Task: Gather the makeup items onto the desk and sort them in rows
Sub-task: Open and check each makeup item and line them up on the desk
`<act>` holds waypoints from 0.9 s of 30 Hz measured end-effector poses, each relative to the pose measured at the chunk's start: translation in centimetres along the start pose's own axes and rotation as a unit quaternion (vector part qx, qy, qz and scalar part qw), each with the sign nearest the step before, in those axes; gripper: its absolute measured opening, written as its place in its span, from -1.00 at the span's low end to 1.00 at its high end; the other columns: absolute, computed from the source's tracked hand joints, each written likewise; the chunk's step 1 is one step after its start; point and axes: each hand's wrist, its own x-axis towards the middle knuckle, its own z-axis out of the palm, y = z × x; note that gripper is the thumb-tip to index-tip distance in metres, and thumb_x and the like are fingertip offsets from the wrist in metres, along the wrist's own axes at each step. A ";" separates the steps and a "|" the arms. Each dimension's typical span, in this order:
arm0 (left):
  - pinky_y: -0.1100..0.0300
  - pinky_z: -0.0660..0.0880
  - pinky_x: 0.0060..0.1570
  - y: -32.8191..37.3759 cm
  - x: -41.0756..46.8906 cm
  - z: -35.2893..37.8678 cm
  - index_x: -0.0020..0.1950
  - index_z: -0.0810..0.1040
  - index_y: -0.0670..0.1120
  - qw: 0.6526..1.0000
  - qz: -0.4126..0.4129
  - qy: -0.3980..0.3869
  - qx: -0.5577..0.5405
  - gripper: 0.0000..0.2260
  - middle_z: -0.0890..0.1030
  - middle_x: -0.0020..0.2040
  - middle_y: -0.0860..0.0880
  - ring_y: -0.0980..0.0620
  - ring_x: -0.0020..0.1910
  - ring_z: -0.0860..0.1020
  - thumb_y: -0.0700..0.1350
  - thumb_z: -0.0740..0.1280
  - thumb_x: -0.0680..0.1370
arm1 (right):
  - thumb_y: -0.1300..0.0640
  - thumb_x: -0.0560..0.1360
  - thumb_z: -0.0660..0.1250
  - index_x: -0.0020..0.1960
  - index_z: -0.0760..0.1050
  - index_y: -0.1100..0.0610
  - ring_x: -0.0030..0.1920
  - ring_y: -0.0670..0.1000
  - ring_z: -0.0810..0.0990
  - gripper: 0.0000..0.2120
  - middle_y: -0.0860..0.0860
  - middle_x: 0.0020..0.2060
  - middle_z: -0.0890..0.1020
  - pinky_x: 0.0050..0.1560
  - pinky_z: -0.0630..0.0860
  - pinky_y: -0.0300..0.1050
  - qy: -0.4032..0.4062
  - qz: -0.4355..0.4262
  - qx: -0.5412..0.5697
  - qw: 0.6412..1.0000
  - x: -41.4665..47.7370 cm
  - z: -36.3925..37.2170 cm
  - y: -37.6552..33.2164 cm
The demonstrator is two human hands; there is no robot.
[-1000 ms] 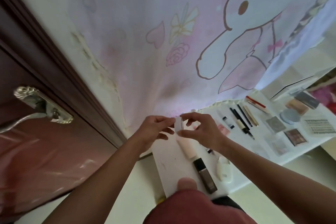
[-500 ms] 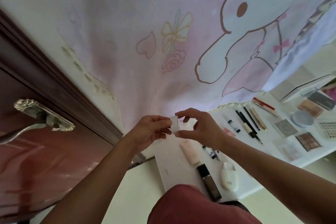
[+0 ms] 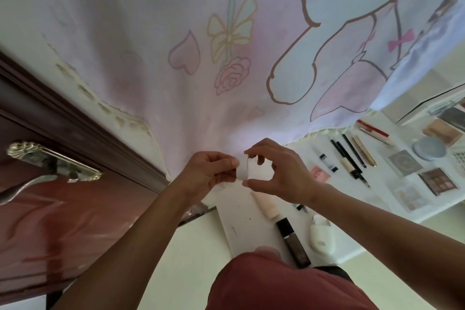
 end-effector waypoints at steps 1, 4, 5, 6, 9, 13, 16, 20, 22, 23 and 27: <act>0.13 0.59 -0.18 0.2 0.0 0.1 -0.16 0.64 -0.25 1.000 0.005 0.002 0.000 -0.80 0.65 -0.24 -0.19 -0.06 -0.29 0.60 -0.17 0.47 0.29 | -0.14 0.31 0.52 0.19 0.55 0.01 -0.12 -0.13 0.53 -0.50 -0.25 0.00 0.51 -0.22 0.30 -0.40 0.000 -0.001 -0.001 1.000 0.1 -0.2 0.0; 0.18 0.60 -0.24 0.7 0.1 0.5 -0.27 0.67 -0.19 1.000 0.022 0.006 -0.005 -0.92 0.64 -0.33 -0.13 -0.02 -0.35 0.59 -0.21 0.45 0.28 | -0.20 0.34 0.50 0.19 0.54 -0.02 -0.09 -0.11 0.54 -0.50 -0.23 -0.01 0.52 -0.22 0.27 -0.42 -0.010 0.019 0.007 1.000 0.4 -0.5 0.1; 0.18 0.59 -0.24 0.9 0.0 0.6 -0.29 0.67 -0.18 1.000 0.024 0.005 -0.003 -0.94 0.63 -0.35 -0.11 0.00 -0.37 0.58 -0.22 0.45 0.28 | -0.24 0.34 0.47 0.17 0.55 -0.03 -0.09 -0.09 0.54 -0.52 -0.20 -0.03 0.54 -0.22 0.27 -0.42 -0.012 0.027 0.010 1.000 0.5 -0.6 0.2; 0.18 0.59 -0.24 1.0 0.0 0.7 -0.29 0.67 -0.18 1.000 0.025 0.001 0.001 -0.95 0.62 -0.37 -0.10 0.00 -0.37 0.58 -0.22 0.45 0.28 | -0.25 0.34 0.46 0.14 0.56 -0.03 -0.09 -0.08 0.54 -0.54 -0.17 -0.05 0.55 -0.22 0.27 -0.41 -0.011 0.032 0.013 0.999 0.5 -0.7 0.2; 0.12 0.57 -0.19 1.1 0.1 0.7 -0.25 0.66 -0.19 1.000 0.022 0.001 0.019 -0.92 0.62 -0.36 -0.10 -0.02 -0.35 0.58 -0.22 0.46 0.29 | -0.20 0.33 0.49 0.19 0.53 -0.04 -0.12 -0.08 0.54 -0.51 -0.18 -0.03 0.55 -0.19 0.33 -0.34 -0.004 0.025 0.002 1.000 0.3 -0.7 0.2; 0.10 0.50 -0.19 1.0 -0.2 0.8 -0.26 0.68 -0.14 0.999 0.023 0.001 0.035 -0.96 0.62 -0.35 -0.12 -0.05 -0.32 0.55 -0.21 0.47 0.31 | -0.25 0.32 0.48 0.26 0.48 -0.08 -0.15 -0.07 0.55 -0.43 -0.19 -0.02 0.55 -0.13 0.49 -0.16 0.007 0.033 0.014 0.999 -0.3 -0.7 -0.2; 0.11 0.47 -0.22 0.9 -0.6 0.8 -0.26 0.70 -0.13 0.998 0.029 -0.011 0.050 -0.93 0.60 -0.34 -0.14 -0.06 -0.34 0.50 -0.16 0.48 0.29 | -0.30 0.32 0.45 0.20 0.52 -0.10 -0.19 -0.07 0.54 -0.48 -0.20 -0.08 0.54 -0.10 0.53 -0.09 0.015 0.037 0.018 0.999 -0.8 -0.8 -0.4; 0.11 0.41 -0.27 0.7 -1.0 0.7 -0.22 0.69 -0.18 0.997 0.034 -0.007 0.064 -0.97 0.55 -0.35 -0.16 -0.04 -0.38 0.45 -0.24 0.44 0.41 | -0.25 0.28 0.45 0.21 0.43 -0.17 -0.24 -0.05 0.51 -0.46 -0.22 -0.12 0.49 -0.14 0.54 -0.02 0.008 0.037 0.012 0.999 -1.1 -0.7 -0.8; 0.18 0.38 -0.36 0.6 -1.3 0.7 -0.22 0.68 -0.18 0.997 0.036 -0.005 0.069 -0.94 0.52 -0.37 -0.14 -0.01 -0.41 0.42 -0.27 0.42 0.45 | -0.30 0.28 0.44 0.23 0.43 -0.16 -0.27 -0.05 0.50 -0.43 -0.21 -0.15 0.49 -0.15 0.55 -0.03 0.006 0.046 0.020 0.999 -1.3 -0.7 -1.0; 0.21 0.35 -0.40 0.6 -1.4 0.7 -0.22 0.67 -0.18 0.997 0.035 -0.004 0.071 -0.93 0.50 -0.39 -0.13 0.00 -0.41 0.41 -0.27 0.42 0.45 | -0.31 0.28 0.44 0.23 0.45 -0.13 -0.29 -0.05 0.50 -0.42 -0.20 -0.17 0.50 -0.15 0.55 -0.03 0.006 0.049 0.024 0.998 -1.3 -0.7 -1.1; 0.22 0.30 -0.44 0.4 -1.5 0.5 -0.20 0.67 -0.16 0.996 0.027 -0.004 0.089 -0.93 0.47 -0.39 -0.09 0.00 -0.38 0.38 -0.25 0.42 0.47 | -0.26 0.29 0.46 0.19 0.48 -0.12 -0.32 -0.05 0.49 -0.47 -0.19 -0.21 0.50 -0.18 0.54 0.00 0.001 0.048 0.024 0.999 -1.4 -0.8 -1.2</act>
